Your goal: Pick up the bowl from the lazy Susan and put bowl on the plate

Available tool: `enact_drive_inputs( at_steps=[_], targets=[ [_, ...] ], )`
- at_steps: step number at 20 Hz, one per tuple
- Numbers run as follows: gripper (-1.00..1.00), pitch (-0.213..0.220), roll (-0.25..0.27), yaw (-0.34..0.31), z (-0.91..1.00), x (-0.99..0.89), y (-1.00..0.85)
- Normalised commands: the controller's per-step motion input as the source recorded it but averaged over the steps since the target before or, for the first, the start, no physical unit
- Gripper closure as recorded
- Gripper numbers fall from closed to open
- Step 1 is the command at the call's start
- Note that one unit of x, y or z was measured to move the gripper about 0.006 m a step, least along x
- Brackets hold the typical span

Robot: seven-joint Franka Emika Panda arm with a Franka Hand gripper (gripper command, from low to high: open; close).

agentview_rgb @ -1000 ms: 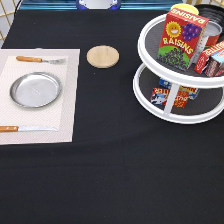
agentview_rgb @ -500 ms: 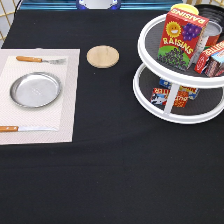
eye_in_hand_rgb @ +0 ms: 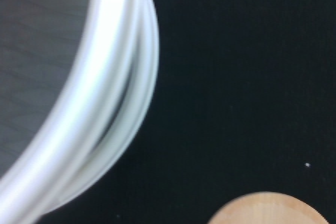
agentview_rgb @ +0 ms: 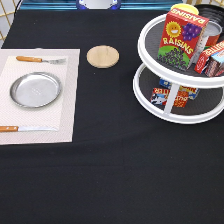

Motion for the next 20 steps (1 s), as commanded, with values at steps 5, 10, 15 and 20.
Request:
enact_drive_inputs(
  at_steps=[5,10,15,20],
  targets=[
    [-1.0,0.102,0.122,-0.001,0.34,0.51,0.48],
    [-1.0,0.089,0.156,-0.054,0.08,0.46,0.4],
    [-1.0,0.013,0.121,-0.062,-0.02,0.35,0.35],
    [-1.0,-0.008,0.267,0.0,-0.06,0.23,0.03]
  ],
)
